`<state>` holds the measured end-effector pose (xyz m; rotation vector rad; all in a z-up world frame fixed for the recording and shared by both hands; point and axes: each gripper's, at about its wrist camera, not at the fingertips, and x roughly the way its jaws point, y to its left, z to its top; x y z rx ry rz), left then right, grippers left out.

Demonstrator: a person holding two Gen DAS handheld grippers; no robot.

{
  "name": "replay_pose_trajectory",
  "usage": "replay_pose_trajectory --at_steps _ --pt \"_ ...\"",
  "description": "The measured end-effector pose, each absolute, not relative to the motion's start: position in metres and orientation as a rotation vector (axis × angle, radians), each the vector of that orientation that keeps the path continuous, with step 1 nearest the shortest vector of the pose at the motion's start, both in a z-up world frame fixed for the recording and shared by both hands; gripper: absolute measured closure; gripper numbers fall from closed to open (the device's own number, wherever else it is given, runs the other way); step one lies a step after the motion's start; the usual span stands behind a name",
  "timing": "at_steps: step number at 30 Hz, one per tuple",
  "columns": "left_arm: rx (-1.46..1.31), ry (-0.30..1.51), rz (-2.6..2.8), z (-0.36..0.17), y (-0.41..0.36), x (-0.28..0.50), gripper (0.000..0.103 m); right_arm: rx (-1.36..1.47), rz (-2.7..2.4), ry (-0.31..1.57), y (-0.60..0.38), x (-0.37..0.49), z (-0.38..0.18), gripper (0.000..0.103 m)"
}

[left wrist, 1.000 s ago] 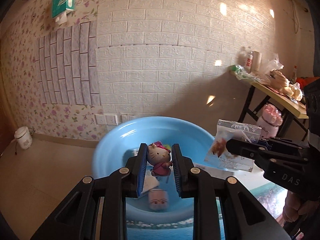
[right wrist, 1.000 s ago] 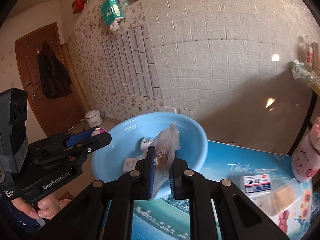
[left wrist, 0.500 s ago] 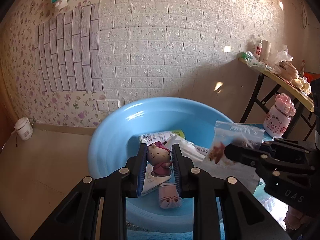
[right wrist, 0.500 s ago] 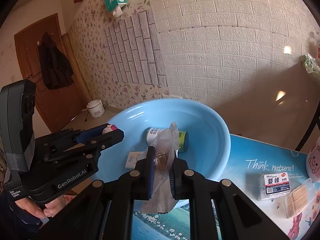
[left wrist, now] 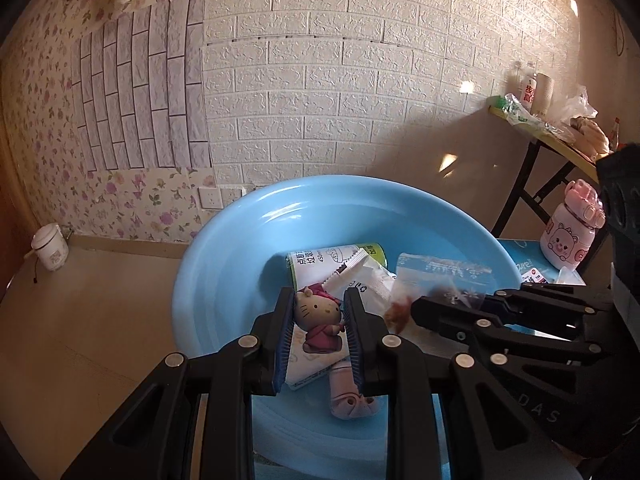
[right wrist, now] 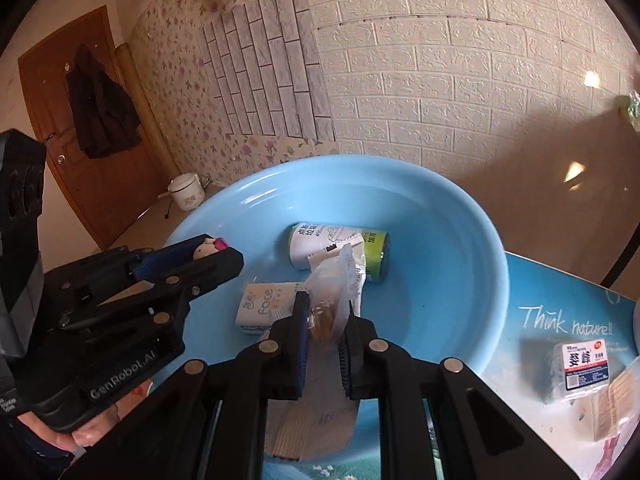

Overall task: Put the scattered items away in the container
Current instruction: 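Lower the Hello Kitty figurine into the basin and open the left gripper, then lower the clear snack bag into the basin and open the right gripper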

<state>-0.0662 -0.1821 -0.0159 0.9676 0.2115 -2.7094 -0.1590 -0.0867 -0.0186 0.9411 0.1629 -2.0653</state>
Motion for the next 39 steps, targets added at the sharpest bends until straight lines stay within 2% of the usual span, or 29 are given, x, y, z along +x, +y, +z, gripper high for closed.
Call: replay_pose_trajectory --at_steps 5,7,13,16,24,39 --pt "0.971 0.201 -2.689 -0.018 -0.187 -0.067 0.069 0.953 -2.059 0.186 -0.097 -0.162 -0.023 0.088" --pt "0.981 0.224 -2.663 -0.02 -0.192 -0.067 0.061 0.954 -2.068 0.198 -0.098 -0.162 -0.023 0.086" --pt "0.943 0.242 -2.644 -0.017 -0.201 -0.059 0.042 0.915 -2.109 0.215 -0.093 -0.159 -0.016 0.064" --pt "0.941 0.227 -2.657 -0.015 -0.198 -0.059 0.04 0.895 -2.12 0.223 -0.087 -0.159 -0.013 0.058" --pt "0.937 0.211 -2.674 -0.01 -0.188 -0.056 0.039 0.856 -2.156 0.247 -0.065 -0.15 -0.006 0.058" --pt "0.922 0.216 -2.685 -0.002 -0.177 -0.048 0.039 0.88 -2.266 0.181 -0.001 -0.144 -0.001 0.058"
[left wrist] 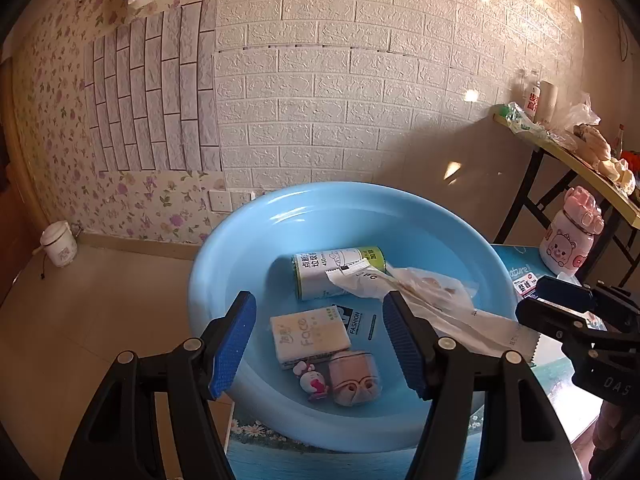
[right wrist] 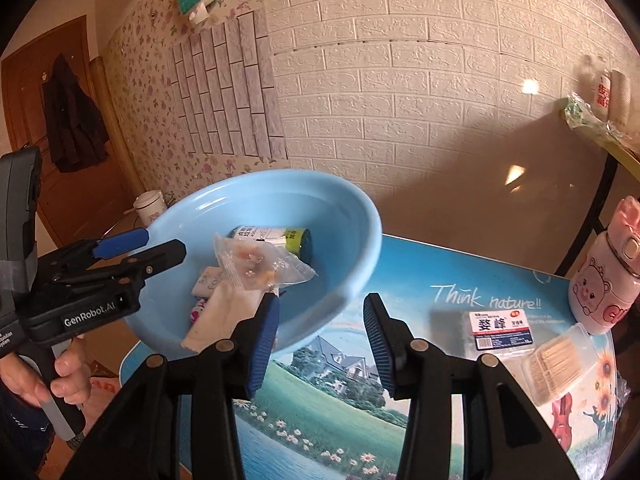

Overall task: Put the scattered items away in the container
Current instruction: 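Lower the clear snack bag into the basin and open the right gripper, then withdraw both open grippers from the basin back over the table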

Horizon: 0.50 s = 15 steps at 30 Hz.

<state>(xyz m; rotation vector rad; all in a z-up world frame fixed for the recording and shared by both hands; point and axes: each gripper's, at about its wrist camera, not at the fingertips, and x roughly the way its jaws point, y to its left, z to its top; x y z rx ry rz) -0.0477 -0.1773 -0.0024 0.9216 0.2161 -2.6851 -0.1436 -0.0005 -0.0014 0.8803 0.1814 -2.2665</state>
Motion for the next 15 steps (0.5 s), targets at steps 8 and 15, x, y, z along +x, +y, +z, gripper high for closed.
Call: replay_pose_trajectory --at_steps 8,15 --pt "0.917 0.2 -2.697 0.002 -0.171 -0.046 0.039 0.874 -2.28 0.178 0.008 -0.138 0.003 0.058" --pt "0.911 0.203 -2.698 0.005 -0.17 -0.045 0.039 0.879 -2.289 0.173 0.011 -0.136 0.005 0.058"
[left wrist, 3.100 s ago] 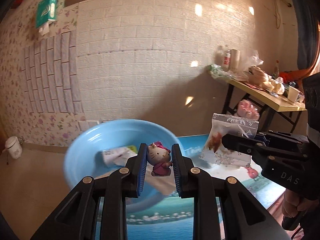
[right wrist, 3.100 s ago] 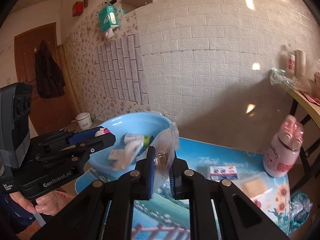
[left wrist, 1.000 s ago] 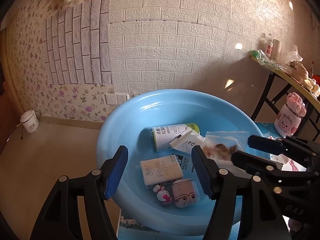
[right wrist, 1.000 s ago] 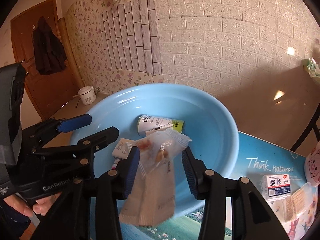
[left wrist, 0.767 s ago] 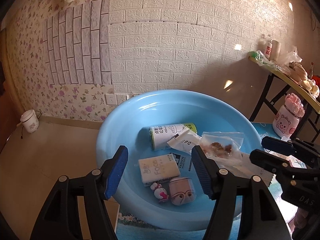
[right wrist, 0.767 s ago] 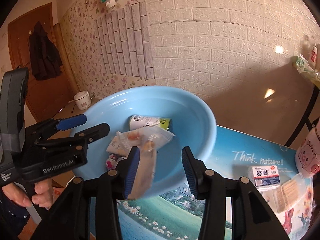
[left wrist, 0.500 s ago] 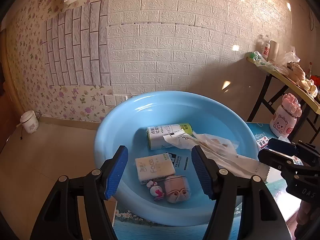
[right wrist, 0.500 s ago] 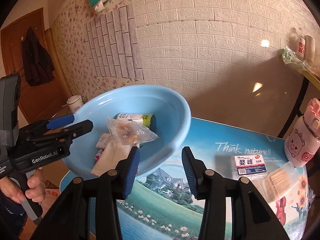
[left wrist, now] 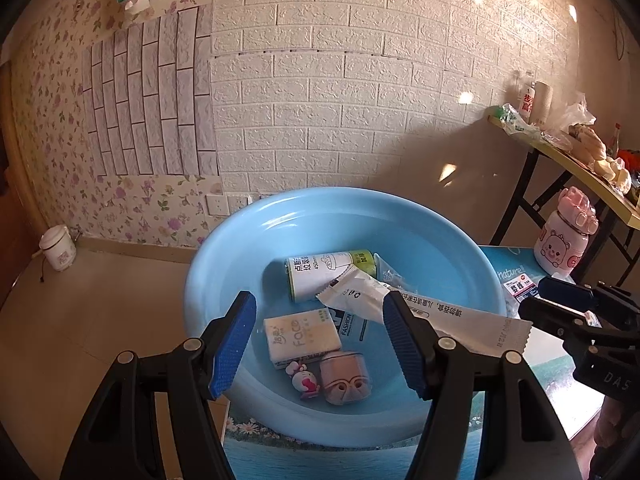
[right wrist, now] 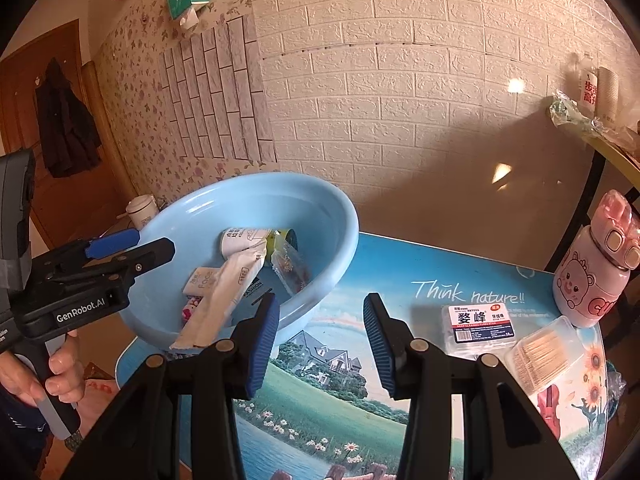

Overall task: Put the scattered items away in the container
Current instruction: 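Withdraw both open grippers from the basin back over the table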

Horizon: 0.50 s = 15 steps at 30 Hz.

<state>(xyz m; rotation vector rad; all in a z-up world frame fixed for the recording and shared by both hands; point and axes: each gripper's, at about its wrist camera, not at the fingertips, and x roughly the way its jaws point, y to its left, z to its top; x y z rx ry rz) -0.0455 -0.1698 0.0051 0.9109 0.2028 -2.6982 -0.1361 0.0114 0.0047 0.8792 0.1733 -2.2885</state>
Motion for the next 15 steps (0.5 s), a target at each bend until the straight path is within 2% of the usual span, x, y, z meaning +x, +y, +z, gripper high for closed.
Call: replay_pose_trajectory --at_steps 15 --pt "0.887 0.213 -2.694 0.011 -0.176 -0.038 0.039 0.852 -2.184 0.249 -0.024 -0.118 0.004 0.058"
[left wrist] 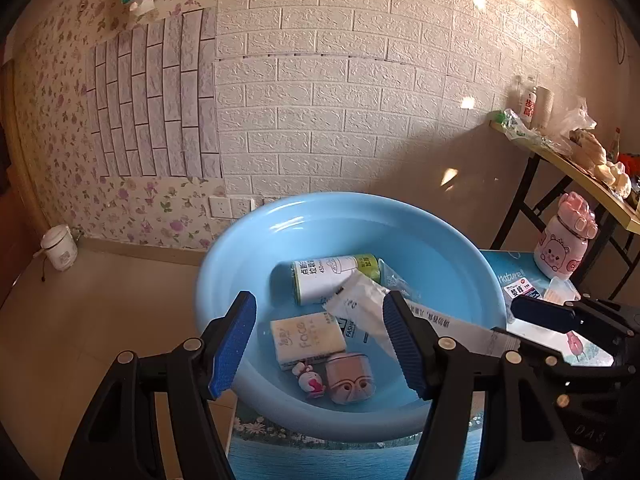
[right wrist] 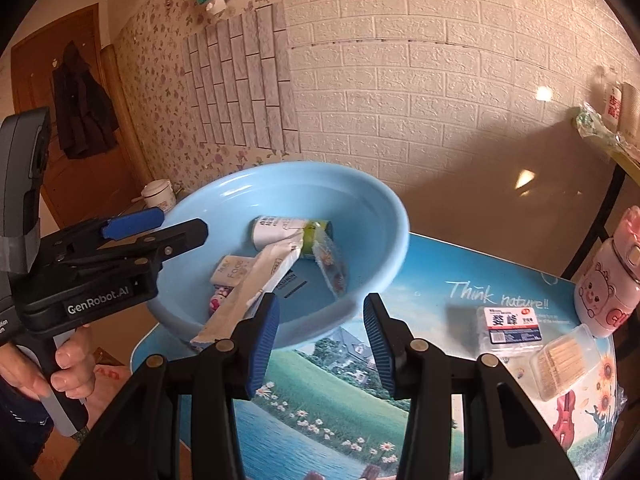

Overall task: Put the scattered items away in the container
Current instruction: 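Withdraw both open grippers from the basin back over the table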

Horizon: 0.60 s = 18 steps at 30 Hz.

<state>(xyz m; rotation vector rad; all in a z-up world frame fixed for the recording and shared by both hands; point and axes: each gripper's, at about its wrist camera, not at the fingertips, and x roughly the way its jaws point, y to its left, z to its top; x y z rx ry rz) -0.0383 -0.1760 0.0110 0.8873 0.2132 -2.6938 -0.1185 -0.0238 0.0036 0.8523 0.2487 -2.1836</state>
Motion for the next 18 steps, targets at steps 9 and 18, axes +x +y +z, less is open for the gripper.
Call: replay_pose_trajectory --at_steps 9,18 --pt "0.847 0.228 -2.662 0.019 -0.195 -0.017 0.039 0.805 -2.041 0.334 -0.078 -0.103 0.004 0.058" --pt "0.839 0.237 -2.653 0.021 -0.197 -0.007 0.039 0.815 -2.062 0.303 -0.076 -0.1 0.003 0.058"
